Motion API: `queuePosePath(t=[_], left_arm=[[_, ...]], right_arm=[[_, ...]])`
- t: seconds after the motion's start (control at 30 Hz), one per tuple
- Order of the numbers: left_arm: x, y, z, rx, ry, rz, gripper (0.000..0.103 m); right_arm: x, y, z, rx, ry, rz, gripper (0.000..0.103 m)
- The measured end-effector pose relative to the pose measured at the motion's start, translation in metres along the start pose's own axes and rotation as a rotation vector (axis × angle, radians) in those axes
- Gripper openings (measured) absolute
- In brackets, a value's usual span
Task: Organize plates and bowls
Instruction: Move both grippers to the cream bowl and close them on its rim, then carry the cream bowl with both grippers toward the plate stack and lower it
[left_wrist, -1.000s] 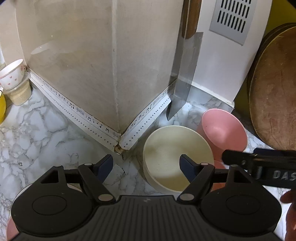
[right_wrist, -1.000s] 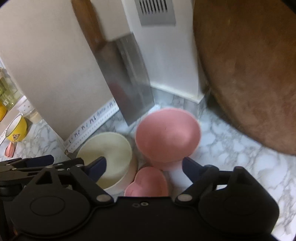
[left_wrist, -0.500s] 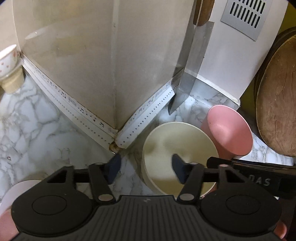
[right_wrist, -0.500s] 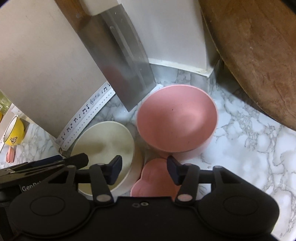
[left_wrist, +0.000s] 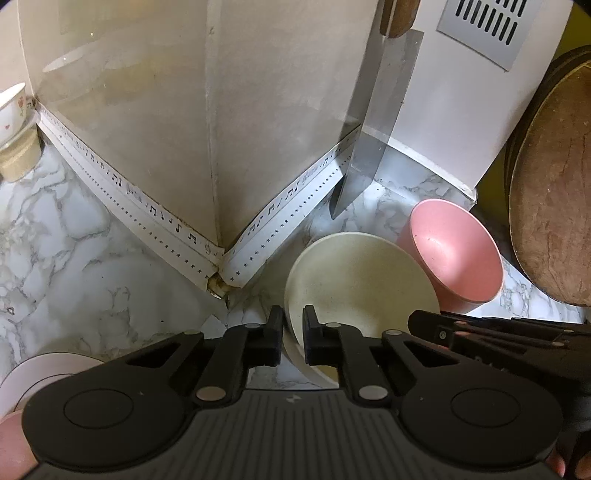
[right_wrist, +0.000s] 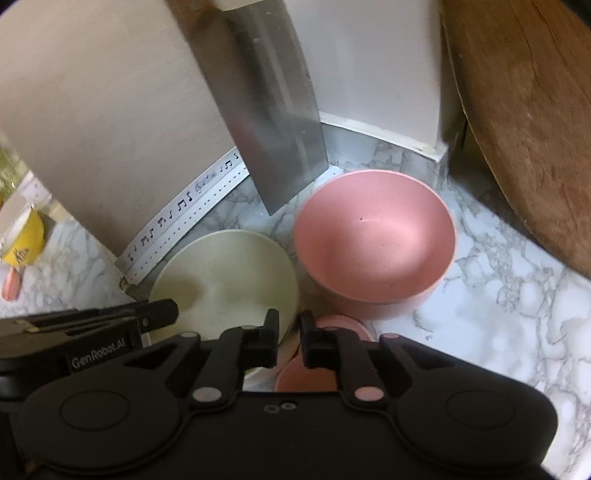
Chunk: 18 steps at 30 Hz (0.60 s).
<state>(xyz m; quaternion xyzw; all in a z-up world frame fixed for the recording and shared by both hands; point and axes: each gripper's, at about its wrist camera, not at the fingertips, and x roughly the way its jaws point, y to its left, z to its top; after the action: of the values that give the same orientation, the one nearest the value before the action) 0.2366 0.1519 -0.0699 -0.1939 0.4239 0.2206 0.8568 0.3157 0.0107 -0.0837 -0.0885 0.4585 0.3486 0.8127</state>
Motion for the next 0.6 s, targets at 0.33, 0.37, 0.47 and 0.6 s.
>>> queuePosePath(t=[0.33, 0.37, 0.47, 0.6], left_arm=[[-0.029, -0.008, -0.004, 0.024, -0.021, -0.004, 0.010], [-0.033, -0.009, -0.005, 0.027, -0.023, -0.008, 0.010], [-0.047, -0.013, -0.009, 0.042, -0.027, -0.019, 0.010], [-0.063, -0.018, -0.016, 0.065, -0.032, -0.038, 0.010]], right_arm=[[-0.032, 0.007, -0.002, -0.016, -0.039, -0.004, 0.012], [-0.036, 0.007, -0.003, -0.014, -0.041, -0.003, 0.012], [-0.053, 0.009, -0.007, -0.013, -0.050, -0.008, 0.012], [-0.074, 0.010, -0.016, -0.006, -0.070, -0.014, 0.012]])
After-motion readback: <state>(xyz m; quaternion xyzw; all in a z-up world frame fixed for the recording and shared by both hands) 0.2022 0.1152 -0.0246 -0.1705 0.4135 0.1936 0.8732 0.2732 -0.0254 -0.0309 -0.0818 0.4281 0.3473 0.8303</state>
